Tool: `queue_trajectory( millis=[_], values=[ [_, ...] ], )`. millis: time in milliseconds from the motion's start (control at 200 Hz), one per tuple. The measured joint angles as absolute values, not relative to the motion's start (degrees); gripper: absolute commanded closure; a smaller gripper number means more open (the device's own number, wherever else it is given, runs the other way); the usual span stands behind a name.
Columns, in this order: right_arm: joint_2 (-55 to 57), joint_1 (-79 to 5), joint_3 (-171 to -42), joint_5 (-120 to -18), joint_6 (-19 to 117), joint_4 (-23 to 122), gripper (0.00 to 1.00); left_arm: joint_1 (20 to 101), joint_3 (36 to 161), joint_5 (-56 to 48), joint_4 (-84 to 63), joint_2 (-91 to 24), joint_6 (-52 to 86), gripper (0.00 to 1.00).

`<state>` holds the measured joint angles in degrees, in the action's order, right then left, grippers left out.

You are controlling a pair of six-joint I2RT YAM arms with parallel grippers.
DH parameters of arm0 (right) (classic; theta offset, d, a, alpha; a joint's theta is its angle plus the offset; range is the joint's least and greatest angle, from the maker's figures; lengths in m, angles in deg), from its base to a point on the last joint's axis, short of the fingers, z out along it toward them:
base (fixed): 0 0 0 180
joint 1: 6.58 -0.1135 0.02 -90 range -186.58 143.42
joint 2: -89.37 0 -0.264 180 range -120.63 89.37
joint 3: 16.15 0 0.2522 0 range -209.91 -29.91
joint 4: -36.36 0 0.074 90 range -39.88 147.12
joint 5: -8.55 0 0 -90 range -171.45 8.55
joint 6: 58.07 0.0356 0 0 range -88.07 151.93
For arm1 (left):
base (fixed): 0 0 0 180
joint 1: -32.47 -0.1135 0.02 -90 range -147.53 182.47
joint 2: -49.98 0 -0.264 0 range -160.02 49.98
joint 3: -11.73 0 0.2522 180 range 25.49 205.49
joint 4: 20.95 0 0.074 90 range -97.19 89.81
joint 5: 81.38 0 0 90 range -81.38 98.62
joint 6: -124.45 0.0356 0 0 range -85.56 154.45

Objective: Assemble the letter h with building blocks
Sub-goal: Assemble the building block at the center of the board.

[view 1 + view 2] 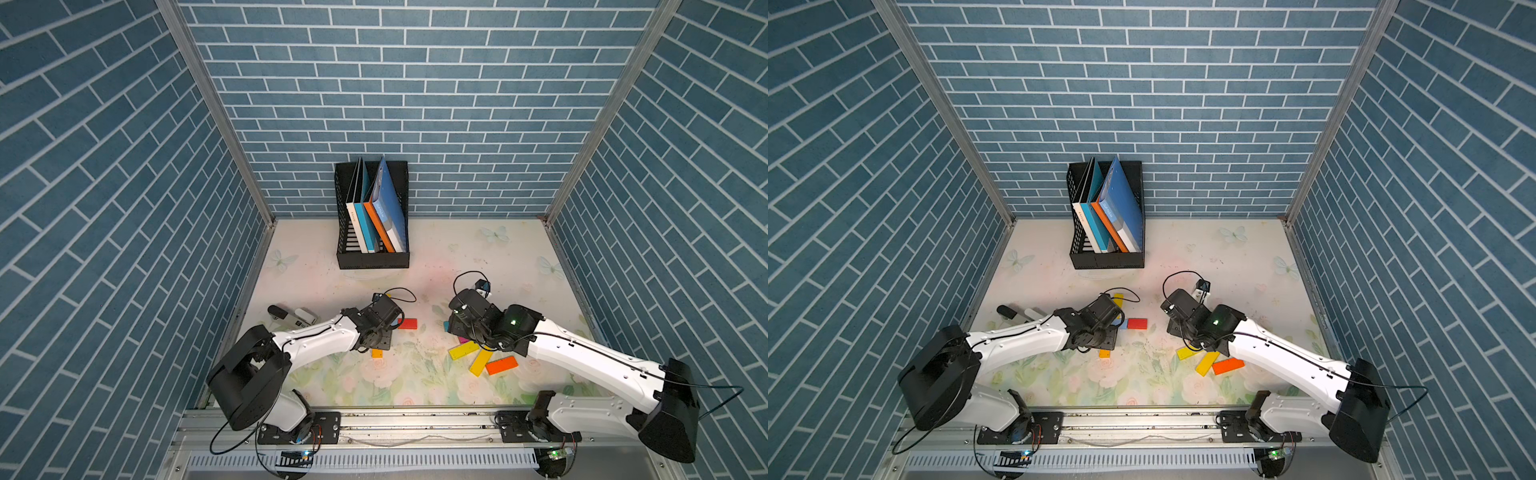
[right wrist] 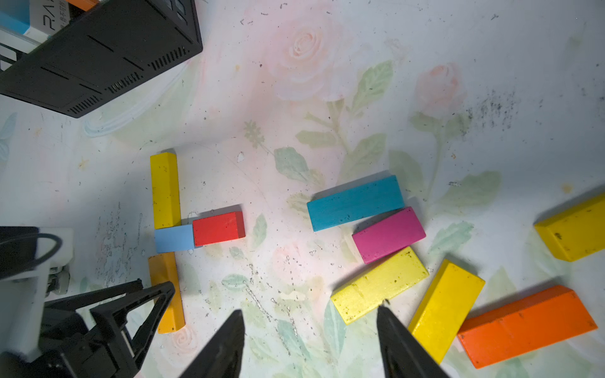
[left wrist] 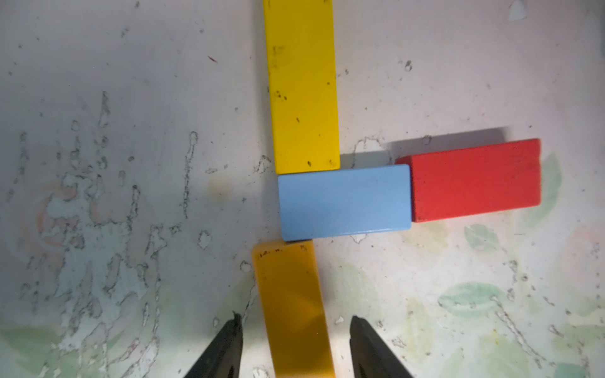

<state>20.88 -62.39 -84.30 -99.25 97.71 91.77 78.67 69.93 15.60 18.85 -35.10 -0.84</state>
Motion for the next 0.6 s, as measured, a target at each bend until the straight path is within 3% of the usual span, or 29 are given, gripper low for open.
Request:
queue_trajectory(
  millis=[600],
  values=[
    [21.6,-62.3,-84.3,-99.5,97.7,92.2,0.35,78.6,69.9,12.0,17.4,-37.9,0.6,0.59]
  ],
)
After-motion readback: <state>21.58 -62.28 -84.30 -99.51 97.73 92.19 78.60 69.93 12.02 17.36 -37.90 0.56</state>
